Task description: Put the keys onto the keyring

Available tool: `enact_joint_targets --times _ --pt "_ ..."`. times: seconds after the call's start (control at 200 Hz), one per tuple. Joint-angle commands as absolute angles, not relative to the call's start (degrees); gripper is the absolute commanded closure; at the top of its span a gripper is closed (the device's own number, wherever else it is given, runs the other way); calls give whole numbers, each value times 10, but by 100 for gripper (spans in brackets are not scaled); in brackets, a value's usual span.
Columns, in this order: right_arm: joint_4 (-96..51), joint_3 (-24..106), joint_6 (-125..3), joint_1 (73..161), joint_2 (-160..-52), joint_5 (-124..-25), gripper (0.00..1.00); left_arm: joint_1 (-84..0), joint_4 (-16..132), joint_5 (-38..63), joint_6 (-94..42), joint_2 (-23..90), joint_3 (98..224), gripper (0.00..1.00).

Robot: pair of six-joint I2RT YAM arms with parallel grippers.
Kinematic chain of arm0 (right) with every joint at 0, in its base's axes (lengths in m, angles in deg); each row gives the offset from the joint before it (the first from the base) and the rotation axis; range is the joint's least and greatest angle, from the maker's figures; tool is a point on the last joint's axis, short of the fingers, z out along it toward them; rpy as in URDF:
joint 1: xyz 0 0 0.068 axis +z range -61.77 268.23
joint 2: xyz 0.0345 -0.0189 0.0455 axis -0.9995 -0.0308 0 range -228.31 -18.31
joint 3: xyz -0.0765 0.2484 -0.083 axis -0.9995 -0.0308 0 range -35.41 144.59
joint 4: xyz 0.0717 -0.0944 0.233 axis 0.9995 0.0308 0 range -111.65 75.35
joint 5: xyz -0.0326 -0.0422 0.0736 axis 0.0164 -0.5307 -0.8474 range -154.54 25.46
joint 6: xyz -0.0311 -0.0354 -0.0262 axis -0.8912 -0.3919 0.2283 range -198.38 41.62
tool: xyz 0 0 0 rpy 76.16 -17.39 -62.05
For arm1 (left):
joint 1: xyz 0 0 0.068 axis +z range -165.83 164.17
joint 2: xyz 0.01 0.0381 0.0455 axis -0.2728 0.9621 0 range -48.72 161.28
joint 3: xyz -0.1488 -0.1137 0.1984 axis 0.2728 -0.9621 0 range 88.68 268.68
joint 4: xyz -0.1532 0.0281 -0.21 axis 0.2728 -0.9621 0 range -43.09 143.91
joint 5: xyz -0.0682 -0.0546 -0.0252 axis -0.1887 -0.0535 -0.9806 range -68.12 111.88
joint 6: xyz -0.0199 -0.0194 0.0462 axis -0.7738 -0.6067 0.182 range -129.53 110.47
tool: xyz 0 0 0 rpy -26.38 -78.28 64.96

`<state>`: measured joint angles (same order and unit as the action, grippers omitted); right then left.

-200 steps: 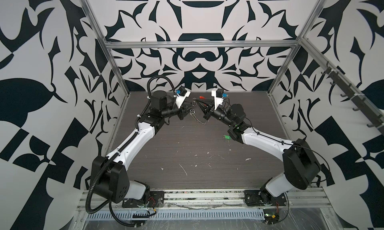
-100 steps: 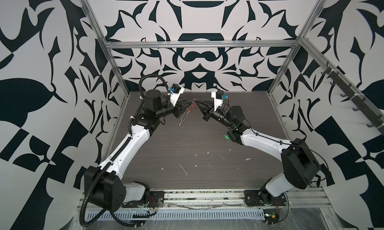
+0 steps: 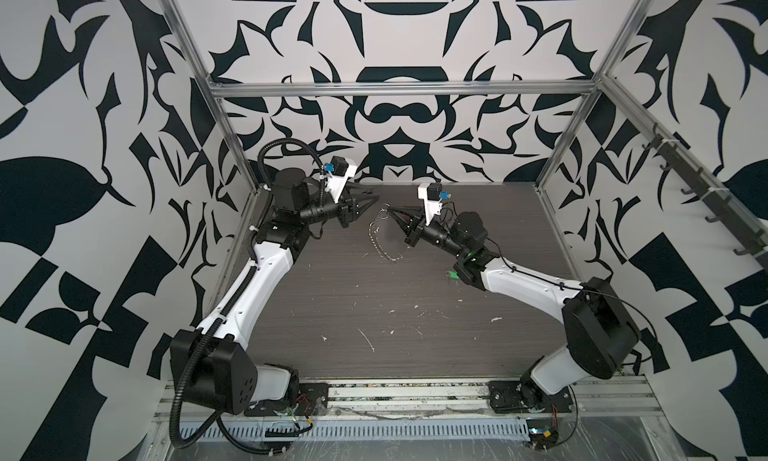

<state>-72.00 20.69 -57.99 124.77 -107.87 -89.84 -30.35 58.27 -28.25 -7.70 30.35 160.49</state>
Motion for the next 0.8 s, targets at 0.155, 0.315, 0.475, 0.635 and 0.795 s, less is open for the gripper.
enact_joint_targets --times 0.155,0.315,0.475,0.635,0.795 --pt "-757 240 -587 1251 -1054 -915 100 -291 552 -326 -79 325 1632 66" --pt "-758 241 -585 1250 -1053 -917 100 -289 544 -345 -82 329 1637 67" --pt "-768 244 -575 1250 -1056 -922 100 -289 540 -373 -90 334 1634 69" --pt "-794 243 -554 1247 -1059 -920 100 -289 535 -381 -93 334 1630 71" --pt "-838 246 -517 1244 -1071 -918 100 -289 538 -383 -102 340 1627 71"
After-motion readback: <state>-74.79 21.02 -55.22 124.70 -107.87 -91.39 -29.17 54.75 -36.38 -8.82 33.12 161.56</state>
